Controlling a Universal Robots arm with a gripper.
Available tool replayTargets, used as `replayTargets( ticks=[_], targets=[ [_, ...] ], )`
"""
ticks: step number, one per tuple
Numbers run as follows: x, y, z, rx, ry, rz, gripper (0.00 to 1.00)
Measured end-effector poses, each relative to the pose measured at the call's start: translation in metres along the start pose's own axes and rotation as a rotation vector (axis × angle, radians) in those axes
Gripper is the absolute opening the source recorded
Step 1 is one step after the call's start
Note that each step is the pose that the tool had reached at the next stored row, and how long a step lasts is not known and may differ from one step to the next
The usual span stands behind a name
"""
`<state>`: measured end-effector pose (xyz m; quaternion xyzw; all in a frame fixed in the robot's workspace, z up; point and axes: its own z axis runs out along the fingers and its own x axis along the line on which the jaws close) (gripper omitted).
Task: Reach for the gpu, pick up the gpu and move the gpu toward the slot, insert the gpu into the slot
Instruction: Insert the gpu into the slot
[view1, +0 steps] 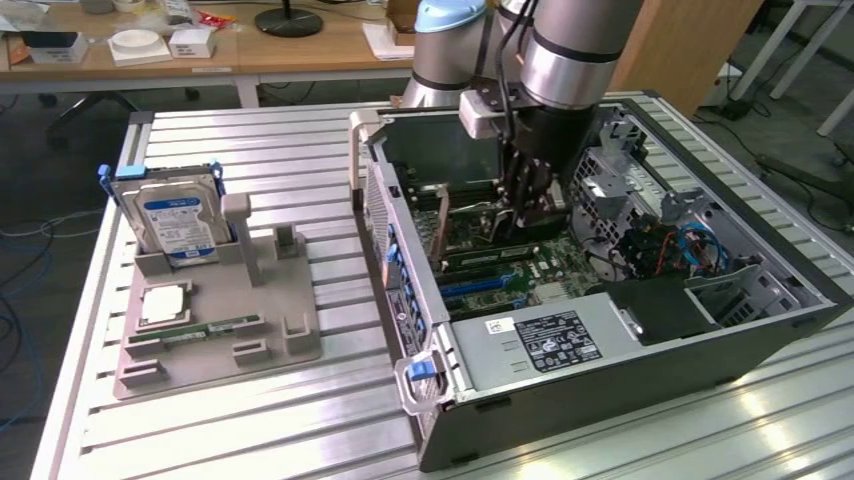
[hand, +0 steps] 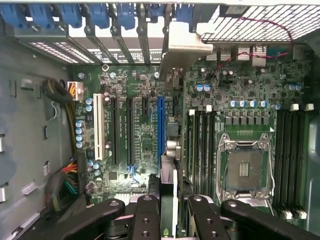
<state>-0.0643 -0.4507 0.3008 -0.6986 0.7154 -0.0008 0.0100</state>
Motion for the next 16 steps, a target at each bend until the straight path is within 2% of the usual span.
replayTargets(
  ticks=[2,4,7,13,16],
  targets=[
    [0.0,0.0006,0.0029,0.0008,-0.0004,-0.005,0.26],
    [0.0001,0.0015,0.0045,0.0071,-0.0004,-0.009,0.26],
    [0.0001,0.0022,0.0052,0.0111,-0.0003,-0.012,0.26],
    [0.0003,0.0027,0.0071,0.0168,-0.0005,-0.012,0.26],
    [0.0003,0.0031,0.0076,0.017,-0.0007,-0.012,0.26]
  ],
)
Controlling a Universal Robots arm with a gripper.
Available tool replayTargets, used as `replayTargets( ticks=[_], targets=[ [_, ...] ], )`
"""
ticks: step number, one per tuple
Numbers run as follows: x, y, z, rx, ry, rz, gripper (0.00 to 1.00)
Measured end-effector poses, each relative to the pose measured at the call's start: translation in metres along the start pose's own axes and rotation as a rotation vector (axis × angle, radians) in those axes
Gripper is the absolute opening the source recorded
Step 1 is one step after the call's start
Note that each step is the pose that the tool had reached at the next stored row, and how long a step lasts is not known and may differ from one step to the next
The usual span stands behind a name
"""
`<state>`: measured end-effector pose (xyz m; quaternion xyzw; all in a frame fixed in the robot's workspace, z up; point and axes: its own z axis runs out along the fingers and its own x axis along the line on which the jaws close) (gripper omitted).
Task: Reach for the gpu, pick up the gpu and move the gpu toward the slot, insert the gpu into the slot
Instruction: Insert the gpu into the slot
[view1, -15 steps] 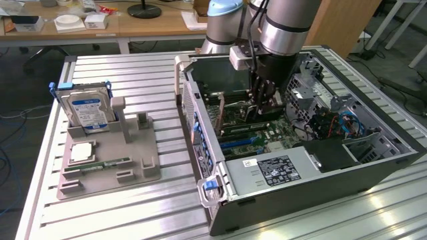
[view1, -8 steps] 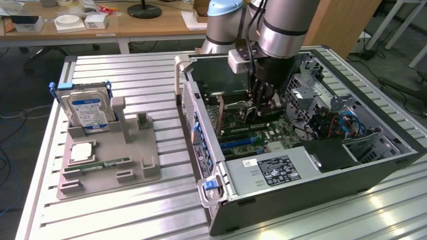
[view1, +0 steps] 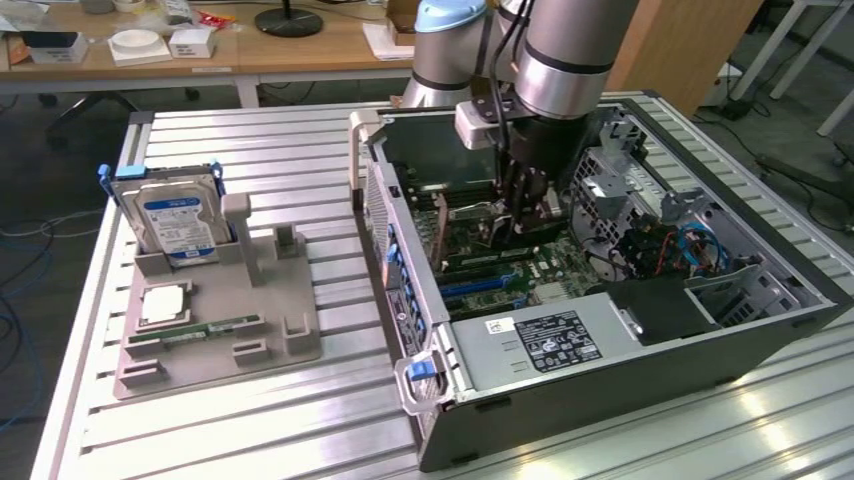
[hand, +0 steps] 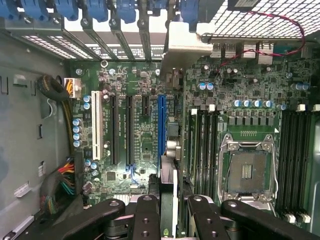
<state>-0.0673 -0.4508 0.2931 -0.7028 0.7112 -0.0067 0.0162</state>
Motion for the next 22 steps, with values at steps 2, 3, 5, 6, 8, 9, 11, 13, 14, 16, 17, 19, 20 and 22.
replayTargets(
  ticks=[2,3,5,6,8,9,11,13,14,16,17,19,20,22],
  targets=[
    [0.001,0.0002,0.0023,0.0,0.0,0.0,0.26],
    [0.001,0.0003,0.0037,0.0,0.0001,0.0,0.26],
    [0.002,0.0007,0.0067,0.0,0.0,0.0,0.26],
    [0.002,0.0021,0.008,0.0001,0.0001,0.0,0.26],
    [0.002,0.0067,0.0102,0.0,0.0001,0.0,0.26],
    [0.002,0.0078,0.0114,0.0,0.0001,0.0,0.26],
    [0.003,0.0084,0.0138,0.0,0.0002,0.0,0.26],
    [0.005,0.0089,0.0158,0.0,0.0001,0.0,0.26],
    [0.005,0.0092,0.0169,0.0,-0.0001,0.0,0.26],
    [0.007,0.0098,0.0187,0.0,0.0001,0.0,0.26],
    [0.007,0.01,0.0197,0.0001,-0.0001,0.0,0.26],
    [0.008,0.0102,0.0215,0.0,0.0001,0.0,0.26],
    [0.008,0.0104,0.0225,0.0,0.0001,0.0,0.26],
    [0.008,0.0114,0.0235,0.0,0.0003,0.0,0.26]
  ],
)
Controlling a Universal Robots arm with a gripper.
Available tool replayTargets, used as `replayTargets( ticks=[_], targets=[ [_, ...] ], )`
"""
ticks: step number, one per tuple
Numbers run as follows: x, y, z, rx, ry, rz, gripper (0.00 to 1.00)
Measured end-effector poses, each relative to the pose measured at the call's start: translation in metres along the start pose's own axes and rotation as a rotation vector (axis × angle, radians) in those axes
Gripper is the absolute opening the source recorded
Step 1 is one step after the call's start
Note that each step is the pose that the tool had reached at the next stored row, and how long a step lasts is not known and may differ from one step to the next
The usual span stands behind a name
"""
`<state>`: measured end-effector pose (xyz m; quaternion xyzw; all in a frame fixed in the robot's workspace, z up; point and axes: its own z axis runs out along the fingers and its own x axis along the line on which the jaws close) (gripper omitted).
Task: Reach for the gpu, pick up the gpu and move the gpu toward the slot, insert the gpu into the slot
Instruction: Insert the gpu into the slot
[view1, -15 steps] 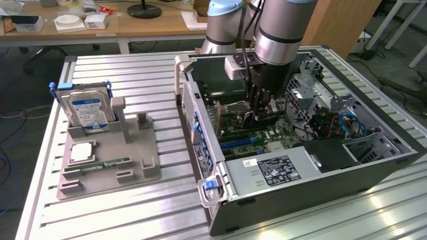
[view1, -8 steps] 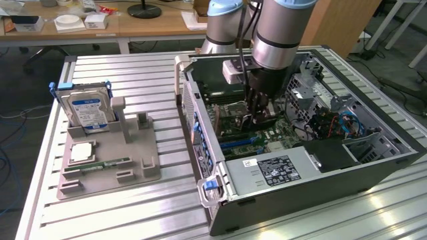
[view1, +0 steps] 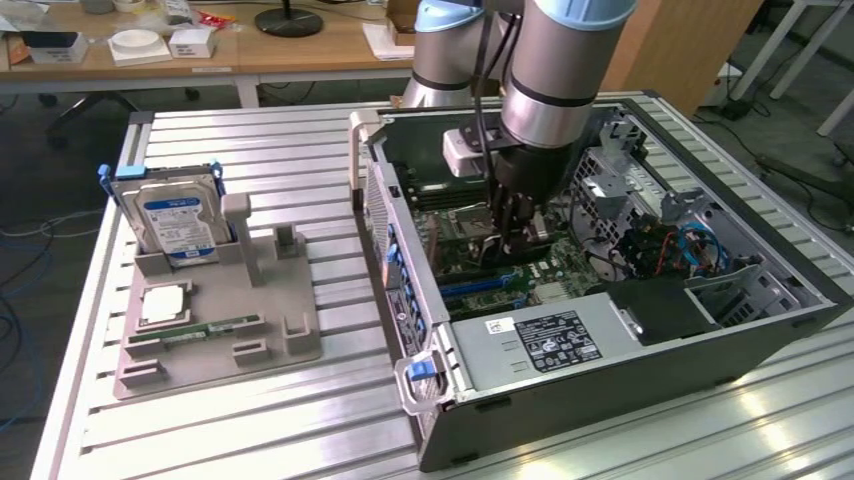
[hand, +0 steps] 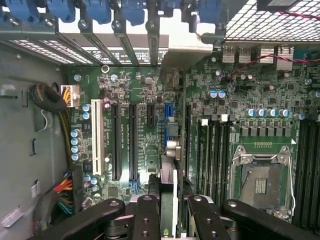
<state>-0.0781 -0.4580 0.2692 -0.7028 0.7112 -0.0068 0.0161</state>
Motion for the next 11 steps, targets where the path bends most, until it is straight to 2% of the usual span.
replayTargets(
  ticks=[11],
  targets=[
    [0.0026,0.0035,0.0025,0.0003,-0.0002,0.0,0.26]
  ],
)
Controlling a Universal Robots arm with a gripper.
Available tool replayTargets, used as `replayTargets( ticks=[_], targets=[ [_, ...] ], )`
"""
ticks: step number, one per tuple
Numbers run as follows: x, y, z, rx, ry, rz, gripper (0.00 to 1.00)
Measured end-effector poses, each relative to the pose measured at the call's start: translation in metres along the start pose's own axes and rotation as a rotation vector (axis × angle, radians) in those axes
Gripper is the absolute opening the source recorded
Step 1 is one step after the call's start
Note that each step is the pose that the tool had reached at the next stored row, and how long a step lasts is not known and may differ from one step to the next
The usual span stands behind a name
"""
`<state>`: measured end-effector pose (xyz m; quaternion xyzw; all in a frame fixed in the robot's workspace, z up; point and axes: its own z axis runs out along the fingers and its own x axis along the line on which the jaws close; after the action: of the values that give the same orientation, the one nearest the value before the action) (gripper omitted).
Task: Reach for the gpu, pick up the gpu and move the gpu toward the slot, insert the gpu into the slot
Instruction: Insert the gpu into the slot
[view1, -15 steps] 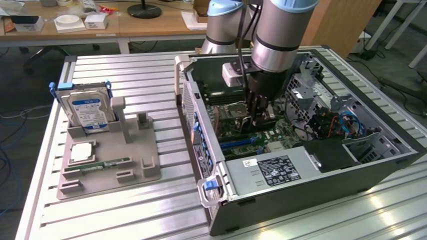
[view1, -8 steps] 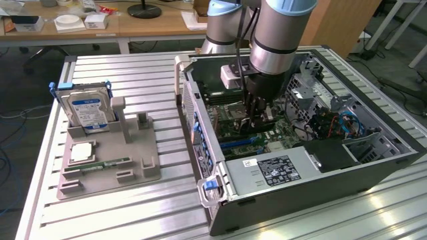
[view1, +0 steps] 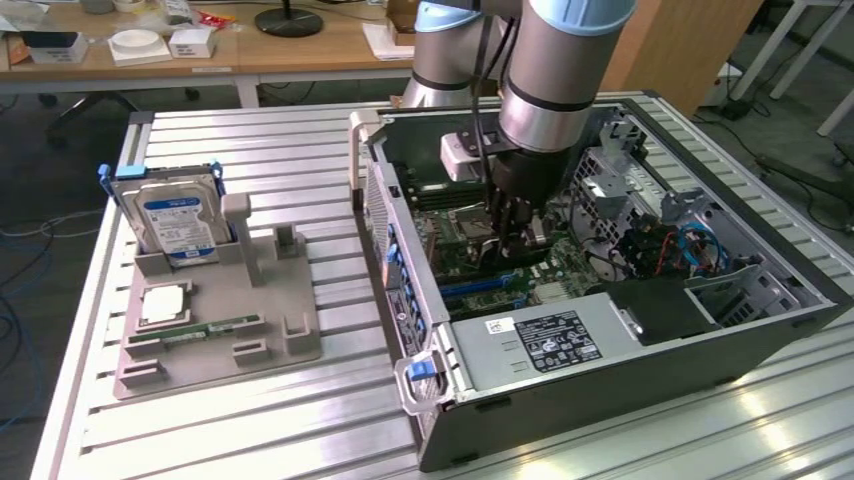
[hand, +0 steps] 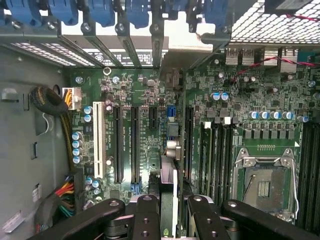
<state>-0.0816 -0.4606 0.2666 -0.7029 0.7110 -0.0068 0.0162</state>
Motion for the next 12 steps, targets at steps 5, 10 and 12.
replayTargets(
  ticks=[5,10,12],
  targets=[
    [0.0002,0.002,0.0034,0.0,0.0,0.0,0.26],
    [0.0004,0.0052,0.0058,-0.0001,0.0002,0.0,0.26],
    [0.0003,0.006,0.007,0.0,-0.0002,0.0,0.26]
  ],
)
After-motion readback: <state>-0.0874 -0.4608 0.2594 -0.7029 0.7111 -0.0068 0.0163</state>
